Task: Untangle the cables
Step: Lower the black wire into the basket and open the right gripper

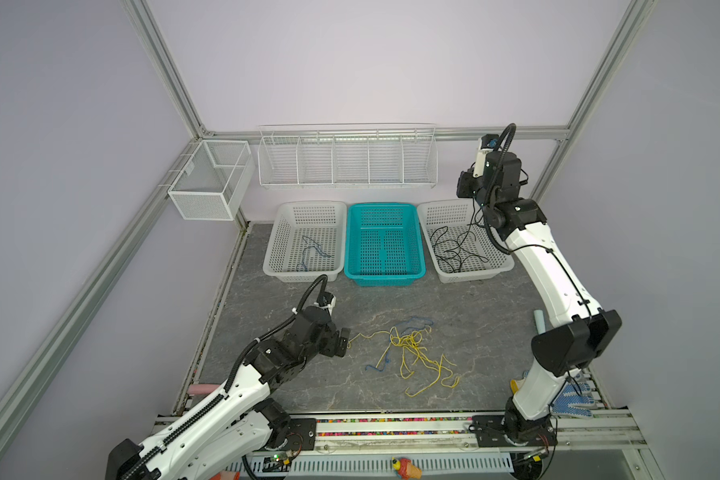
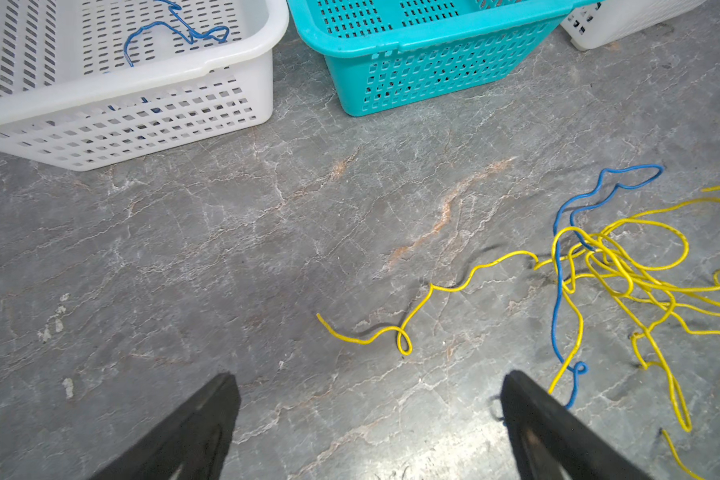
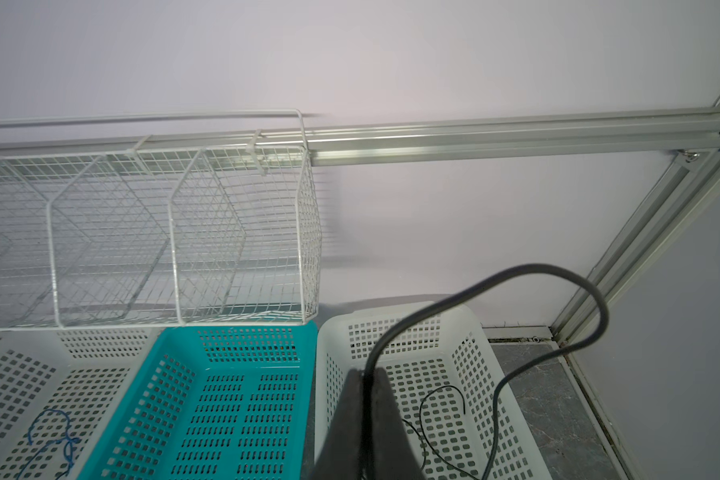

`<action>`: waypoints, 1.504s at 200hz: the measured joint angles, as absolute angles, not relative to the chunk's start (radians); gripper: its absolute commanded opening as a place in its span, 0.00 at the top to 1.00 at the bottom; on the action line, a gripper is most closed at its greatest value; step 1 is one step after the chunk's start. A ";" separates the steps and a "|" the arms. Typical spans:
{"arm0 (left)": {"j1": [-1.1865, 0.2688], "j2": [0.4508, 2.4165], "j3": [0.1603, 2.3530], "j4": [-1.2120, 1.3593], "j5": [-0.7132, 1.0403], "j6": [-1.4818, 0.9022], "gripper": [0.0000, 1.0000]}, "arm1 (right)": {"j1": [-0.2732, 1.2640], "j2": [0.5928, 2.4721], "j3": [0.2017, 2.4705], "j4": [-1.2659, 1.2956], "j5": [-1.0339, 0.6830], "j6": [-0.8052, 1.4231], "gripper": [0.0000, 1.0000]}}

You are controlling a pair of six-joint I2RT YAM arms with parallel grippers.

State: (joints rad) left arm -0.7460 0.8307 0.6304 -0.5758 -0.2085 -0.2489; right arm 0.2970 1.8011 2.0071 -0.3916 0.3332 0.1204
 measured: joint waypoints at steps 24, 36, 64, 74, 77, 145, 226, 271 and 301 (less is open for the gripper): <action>-0.746 0.831 0.630 -0.576 -0.208 -0.249 0.01 | 0.284 1.861 2.002 -0.391 0.336 0.131 0.94; -0.746 0.831 0.630 -0.576 -0.208 -0.249 0.01 | 0.279 1.894 1.999 -0.392 0.336 0.135 0.94; -0.746 0.831 0.630 -0.576 -0.208 -0.249 0.01 | 0.274 1.952 1.951 -0.395 0.317 0.163 0.94; -0.746 0.831 0.630 -0.576 -0.208 -0.249 0.01 | 0.274 1.970 1.928 -0.397 0.307 0.178 0.94; -0.746 0.831 0.630 -0.576 -0.208 -0.249 0.01 | 0.274 1.975 1.922 -0.398 0.304 0.182 0.94; -0.746 0.832 0.630 -0.576 -0.207 -0.249 0.01 | 0.275 2.143 1.954 -0.547 0.233 0.263 0.88; -0.746 0.833 0.630 -0.576 -0.200 -0.249 0.01 | 0.294 1.975 1.840 -0.628 0.231 0.356 0.41; -0.746 0.853 0.655 -0.591 -0.196 -0.249 0.01 | 0.325 1.603 1.566 -0.551 0.147 0.414 0.38; -0.746 0.863 0.684 -0.606 -0.182 -0.252 0.01 | 0.379 1.410 1.337 -0.501 0.015 0.431 0.38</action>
State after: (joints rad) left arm -0.7460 0.8635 0.6842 -0.6064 -0.1822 -0.2516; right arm 0.3790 1.4101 1.3373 -0.5011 0.0154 0.4313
